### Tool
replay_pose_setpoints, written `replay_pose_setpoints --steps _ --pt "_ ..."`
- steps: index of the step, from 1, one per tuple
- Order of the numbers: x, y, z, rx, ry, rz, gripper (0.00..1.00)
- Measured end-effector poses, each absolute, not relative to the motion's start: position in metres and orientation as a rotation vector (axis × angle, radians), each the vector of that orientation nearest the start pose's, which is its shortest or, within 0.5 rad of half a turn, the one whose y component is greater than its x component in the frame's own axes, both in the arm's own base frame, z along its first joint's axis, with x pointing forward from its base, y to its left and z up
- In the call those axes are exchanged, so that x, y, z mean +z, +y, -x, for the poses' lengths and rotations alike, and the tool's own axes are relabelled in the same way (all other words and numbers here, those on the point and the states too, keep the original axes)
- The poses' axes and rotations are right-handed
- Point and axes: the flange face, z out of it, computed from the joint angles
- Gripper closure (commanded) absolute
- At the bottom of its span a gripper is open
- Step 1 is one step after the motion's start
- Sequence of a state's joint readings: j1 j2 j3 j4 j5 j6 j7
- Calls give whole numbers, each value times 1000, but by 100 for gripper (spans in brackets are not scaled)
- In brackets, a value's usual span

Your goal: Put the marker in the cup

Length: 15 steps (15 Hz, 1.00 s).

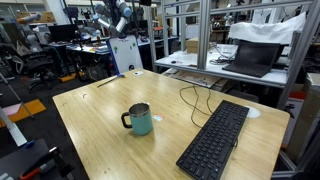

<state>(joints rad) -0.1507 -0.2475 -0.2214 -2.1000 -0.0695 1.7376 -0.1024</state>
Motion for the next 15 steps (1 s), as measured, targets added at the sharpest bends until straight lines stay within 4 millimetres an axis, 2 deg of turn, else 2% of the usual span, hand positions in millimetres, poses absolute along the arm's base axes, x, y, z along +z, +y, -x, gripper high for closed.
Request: replay_pose_setpoints --steps 6,8,10,15 --pt "511 -181 -434 192 375 3096 0" --pt "506 -164 -444 185 335 3098 0" --pt "493 -129 -466 171 289 3096 0" --pt "435 -16 -529 82 293 3058 0"
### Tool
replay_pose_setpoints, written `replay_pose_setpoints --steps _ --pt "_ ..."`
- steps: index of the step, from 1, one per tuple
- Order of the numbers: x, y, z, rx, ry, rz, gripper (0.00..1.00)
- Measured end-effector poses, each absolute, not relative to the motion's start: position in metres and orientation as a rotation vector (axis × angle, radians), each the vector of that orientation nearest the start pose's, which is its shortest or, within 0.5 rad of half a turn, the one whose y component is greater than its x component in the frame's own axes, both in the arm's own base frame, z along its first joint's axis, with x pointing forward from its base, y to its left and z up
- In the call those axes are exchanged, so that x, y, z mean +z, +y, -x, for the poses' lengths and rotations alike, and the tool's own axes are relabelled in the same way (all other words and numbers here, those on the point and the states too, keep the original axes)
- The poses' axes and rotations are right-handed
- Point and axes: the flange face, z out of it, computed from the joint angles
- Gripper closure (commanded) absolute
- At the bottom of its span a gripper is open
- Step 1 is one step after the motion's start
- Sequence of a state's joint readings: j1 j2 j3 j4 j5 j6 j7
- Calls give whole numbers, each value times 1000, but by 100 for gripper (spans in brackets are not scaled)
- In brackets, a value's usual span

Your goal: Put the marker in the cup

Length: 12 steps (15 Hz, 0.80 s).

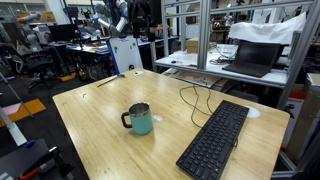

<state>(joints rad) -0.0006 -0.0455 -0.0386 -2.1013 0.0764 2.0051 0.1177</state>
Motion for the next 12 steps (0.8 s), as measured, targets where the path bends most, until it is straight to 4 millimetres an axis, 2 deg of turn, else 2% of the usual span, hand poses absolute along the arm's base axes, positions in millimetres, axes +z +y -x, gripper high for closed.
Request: replay_pose_setpoints --steps 3,5,9,12 --pt "402 37 -551 37 377 3039 0" --pt "381 61 -560 30 434 3031 0" --pt "337 96 -574 32 473 3023 0" --pt "308 110 -584 49 453 3029 0"
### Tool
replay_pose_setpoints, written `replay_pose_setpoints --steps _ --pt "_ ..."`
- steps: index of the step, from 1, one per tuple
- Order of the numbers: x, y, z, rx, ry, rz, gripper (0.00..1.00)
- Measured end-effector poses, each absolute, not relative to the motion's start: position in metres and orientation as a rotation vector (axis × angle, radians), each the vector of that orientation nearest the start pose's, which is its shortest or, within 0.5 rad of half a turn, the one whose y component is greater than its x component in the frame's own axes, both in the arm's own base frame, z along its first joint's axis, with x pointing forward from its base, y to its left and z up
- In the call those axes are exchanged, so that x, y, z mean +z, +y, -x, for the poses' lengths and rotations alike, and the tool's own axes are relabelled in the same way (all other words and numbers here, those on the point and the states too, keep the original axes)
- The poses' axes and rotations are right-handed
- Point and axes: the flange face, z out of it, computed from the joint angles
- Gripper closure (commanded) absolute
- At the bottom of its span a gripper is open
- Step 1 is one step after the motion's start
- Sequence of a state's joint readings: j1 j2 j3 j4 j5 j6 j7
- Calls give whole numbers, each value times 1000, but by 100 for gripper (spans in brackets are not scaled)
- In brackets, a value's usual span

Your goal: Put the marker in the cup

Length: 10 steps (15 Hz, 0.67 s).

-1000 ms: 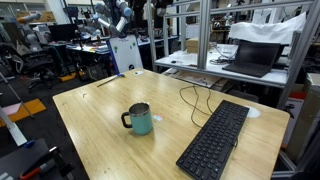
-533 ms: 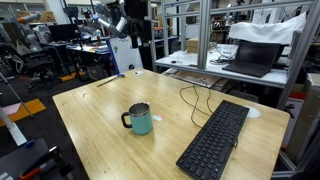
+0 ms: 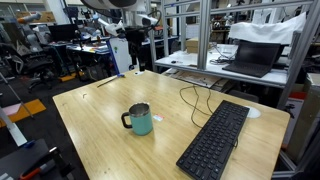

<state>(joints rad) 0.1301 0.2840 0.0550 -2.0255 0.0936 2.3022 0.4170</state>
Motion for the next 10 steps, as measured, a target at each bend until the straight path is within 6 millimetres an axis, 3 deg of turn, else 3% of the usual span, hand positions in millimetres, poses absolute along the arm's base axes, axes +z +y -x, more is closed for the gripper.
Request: replay_pose_setpoints --steps 6,10 --pt "248 130 -599 146 382 3046 0" --pt "221 148 -606 162 292 3049 0"
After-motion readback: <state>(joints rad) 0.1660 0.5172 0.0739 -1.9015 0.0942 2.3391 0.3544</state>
